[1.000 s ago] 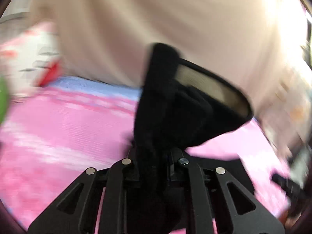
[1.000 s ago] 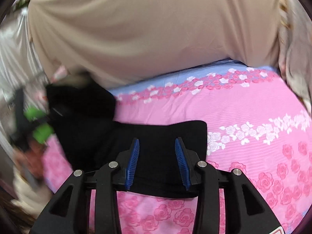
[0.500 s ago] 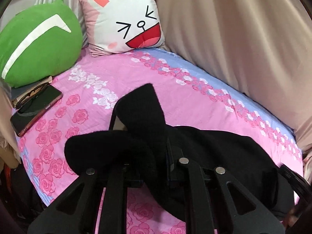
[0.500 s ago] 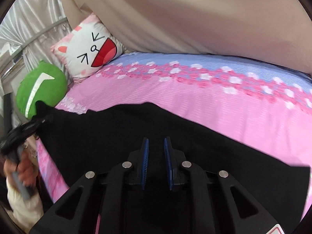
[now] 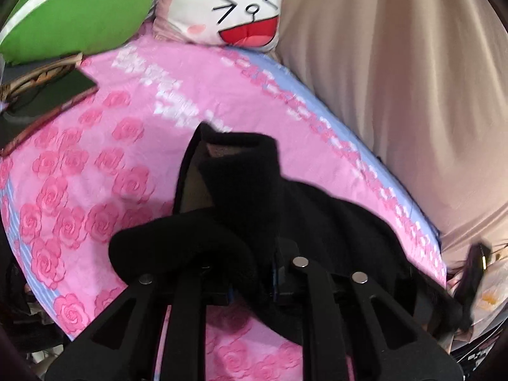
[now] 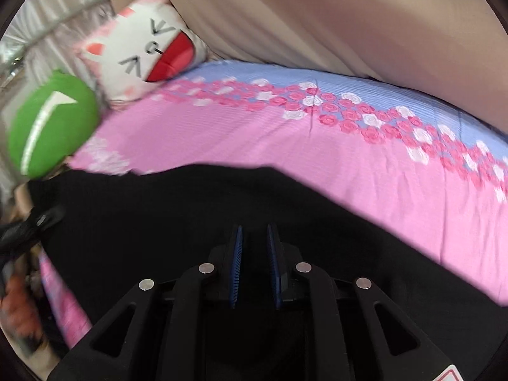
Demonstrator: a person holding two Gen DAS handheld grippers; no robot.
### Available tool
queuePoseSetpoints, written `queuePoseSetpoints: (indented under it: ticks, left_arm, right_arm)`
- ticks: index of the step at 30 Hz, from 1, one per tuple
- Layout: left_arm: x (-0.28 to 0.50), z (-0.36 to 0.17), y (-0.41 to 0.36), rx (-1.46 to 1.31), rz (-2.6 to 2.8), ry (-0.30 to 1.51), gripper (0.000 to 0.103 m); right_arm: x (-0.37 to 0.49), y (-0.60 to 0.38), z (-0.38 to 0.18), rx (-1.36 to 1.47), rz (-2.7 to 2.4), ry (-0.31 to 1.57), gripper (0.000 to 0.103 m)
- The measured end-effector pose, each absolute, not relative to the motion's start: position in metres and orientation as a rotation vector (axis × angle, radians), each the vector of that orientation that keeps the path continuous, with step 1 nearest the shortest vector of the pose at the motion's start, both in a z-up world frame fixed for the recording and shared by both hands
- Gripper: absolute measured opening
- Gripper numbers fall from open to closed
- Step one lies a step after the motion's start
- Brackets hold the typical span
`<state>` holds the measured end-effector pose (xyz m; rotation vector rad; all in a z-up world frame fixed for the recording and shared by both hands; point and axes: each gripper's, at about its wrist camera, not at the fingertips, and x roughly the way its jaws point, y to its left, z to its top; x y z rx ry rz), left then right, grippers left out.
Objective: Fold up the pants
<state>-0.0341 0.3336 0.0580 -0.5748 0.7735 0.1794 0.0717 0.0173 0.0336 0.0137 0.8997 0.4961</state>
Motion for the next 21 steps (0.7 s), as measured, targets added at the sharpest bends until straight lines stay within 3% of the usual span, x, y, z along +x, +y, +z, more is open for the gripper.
queuePoseSetpoints:
  ticks: [5,9,12,14,16,17,19,21]
  left_arm:
    - [-0.017,0.127,0.279,-0.440,0.076,0.640,0.013]
    - [-0.014,0.189,0.182,-0.308,-0.126,0.525,0.013]
    - [-0.016,0.204,0.112,-0.253,-0.293,0.508,0.016]
    - [-0.011,0.193,0.062,-0.207,-0.382,0.568,0.022]
    - [-0.001,0.151,0.005,-0.149,-0.469,0.716,0.045]
    - [0.002,0.133,-0.011,-0.113,-0.495,0.779,0.065]
    - [0.002,0.086,-0.036,-0.053,-0.483,0.924,0.065]
    - [-0.004,0.072,-0.032,-0.063,-0.479,0.966,0.065]
  right_arm:
    - [0.013,-0.038,0.053,0.084,0.483,0.858,0.015]
    - [-0.017,-0.102,0.056,0.129,0.363,0.841,0.016]
    - [-0.042,-0.159,0.053,0.189,0.257,0.839,0.017]
    - [-0.057,-0.188,0.049,0.233,0.209,0.840,0.019]
    - [-0.071,-0.212,0.043,0.269,0.176,0.839,0.021]
    - [-0.075,-0.220,0.039,0.276,0.162,0.844,0.022]
    - [-0.083,-0.237,0.028,0.304,0.139,0.861,0.022]
    - [-0.088,-0.246,0.023,0.324,0.130,0.865,0.022]
